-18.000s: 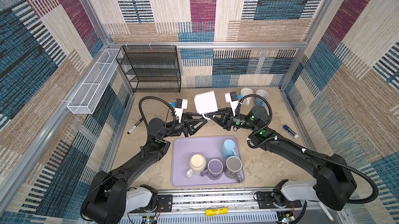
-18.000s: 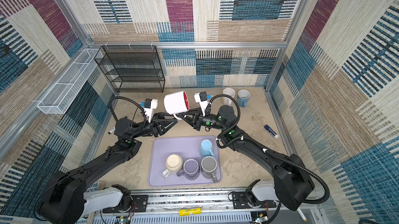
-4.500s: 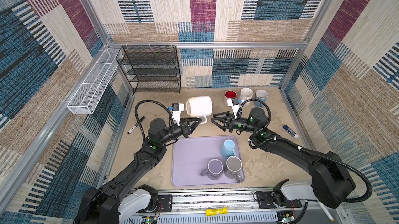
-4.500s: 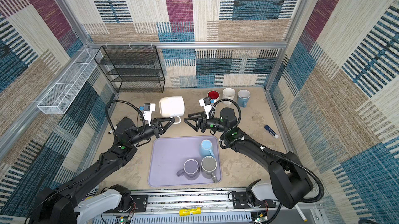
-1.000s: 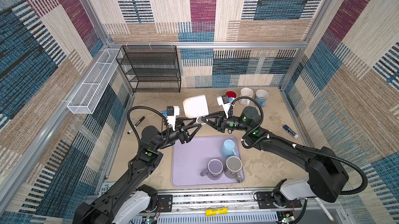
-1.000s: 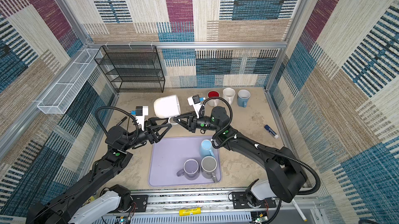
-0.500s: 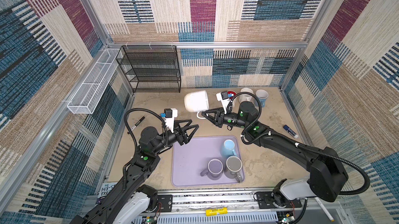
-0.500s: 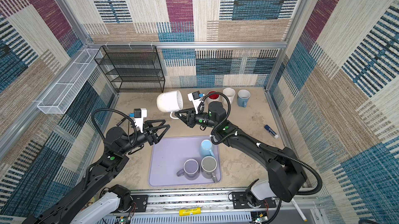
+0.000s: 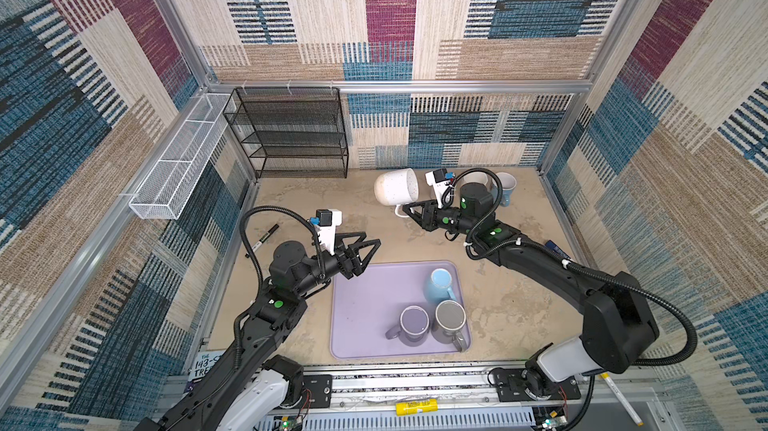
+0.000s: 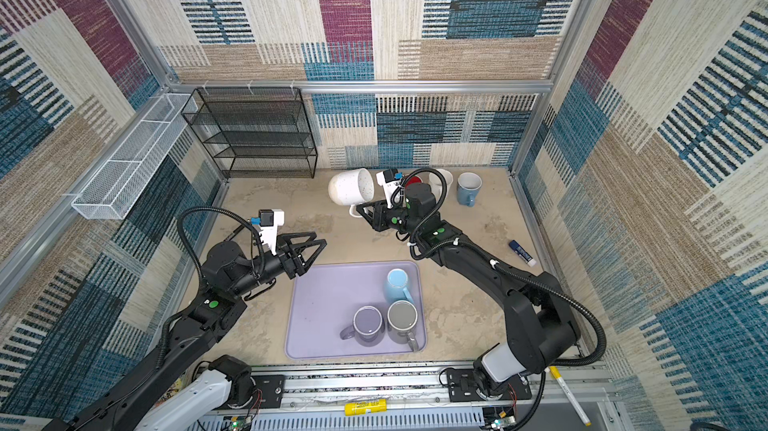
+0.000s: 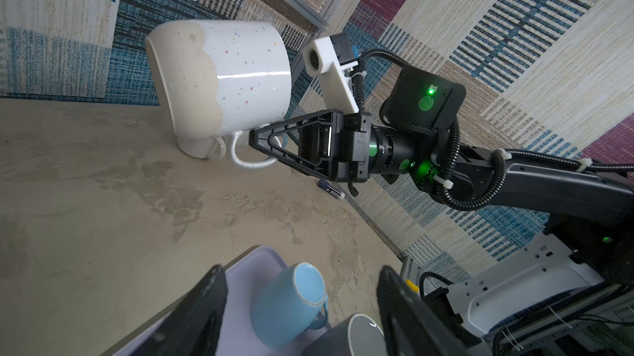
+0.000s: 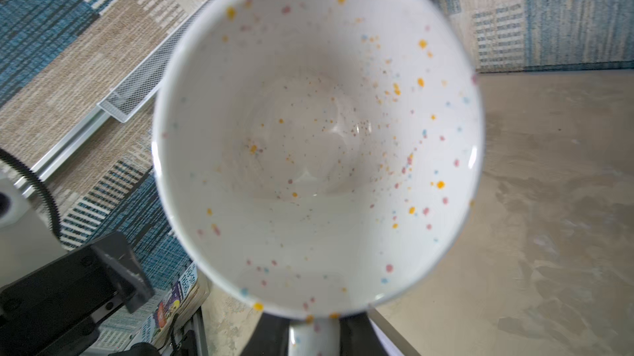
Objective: Turn the mug right side up
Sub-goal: 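Open the left gripper and draw it back while the right gripper carries the mug away, then lower the cream speckled mug upright beside the red-lined mug with the right gripper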
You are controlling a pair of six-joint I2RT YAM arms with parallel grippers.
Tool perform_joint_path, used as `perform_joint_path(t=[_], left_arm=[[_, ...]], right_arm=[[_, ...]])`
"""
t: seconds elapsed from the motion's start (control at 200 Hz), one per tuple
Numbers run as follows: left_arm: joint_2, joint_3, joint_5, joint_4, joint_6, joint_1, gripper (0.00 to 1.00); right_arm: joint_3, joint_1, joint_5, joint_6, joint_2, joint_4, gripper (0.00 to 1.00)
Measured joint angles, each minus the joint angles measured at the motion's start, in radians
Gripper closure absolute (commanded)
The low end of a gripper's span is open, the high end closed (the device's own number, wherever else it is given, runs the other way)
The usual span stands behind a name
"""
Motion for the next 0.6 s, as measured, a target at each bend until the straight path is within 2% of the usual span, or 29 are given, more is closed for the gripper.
perform_joint_path(t=[0.601], left_arm=[[-0.029,0.023,-0.027,-0.098,0.014,0.000,0.32]], right_arm=[[0.243,-0.027,0.210,-0.175,0.232,-0.294,1.00]])
